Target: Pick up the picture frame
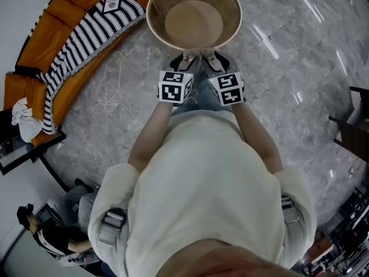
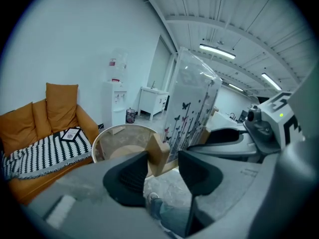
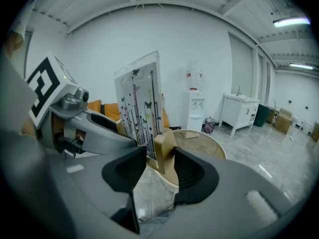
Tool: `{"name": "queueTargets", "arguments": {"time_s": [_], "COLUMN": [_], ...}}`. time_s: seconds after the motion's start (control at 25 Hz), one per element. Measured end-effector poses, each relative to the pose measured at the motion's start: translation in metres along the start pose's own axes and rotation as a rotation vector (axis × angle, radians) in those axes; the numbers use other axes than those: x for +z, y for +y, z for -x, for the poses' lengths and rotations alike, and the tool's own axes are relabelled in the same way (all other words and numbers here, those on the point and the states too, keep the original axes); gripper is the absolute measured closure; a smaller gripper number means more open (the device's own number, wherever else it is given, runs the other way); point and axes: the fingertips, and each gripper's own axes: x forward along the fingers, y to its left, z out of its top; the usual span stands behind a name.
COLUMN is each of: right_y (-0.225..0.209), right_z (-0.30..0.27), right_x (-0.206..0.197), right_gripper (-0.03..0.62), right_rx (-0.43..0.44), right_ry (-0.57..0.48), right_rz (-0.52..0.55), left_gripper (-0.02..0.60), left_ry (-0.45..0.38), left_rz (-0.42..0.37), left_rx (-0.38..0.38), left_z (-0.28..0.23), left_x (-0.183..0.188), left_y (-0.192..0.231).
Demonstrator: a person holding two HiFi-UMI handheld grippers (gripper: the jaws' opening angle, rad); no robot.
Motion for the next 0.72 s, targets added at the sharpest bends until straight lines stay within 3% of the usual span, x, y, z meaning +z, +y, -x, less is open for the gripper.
{"name": "queueTargets", "arguments": {"time_s": [0.72], "right_y": [0.026], "right_z": [0.033], "right_x": [0.015], "right_gripper": [0.431], "right_rx": [0.008], "right_ry": [-0.070], "right_rz": [0.003], "left_gripper": [0.390], "left_ry": [-0.021], "left_rz": [-0.058], "left_rx": [-0.008], "left_z": [0.042], "left_x": [0.006], "left_y": [-0.011]}}
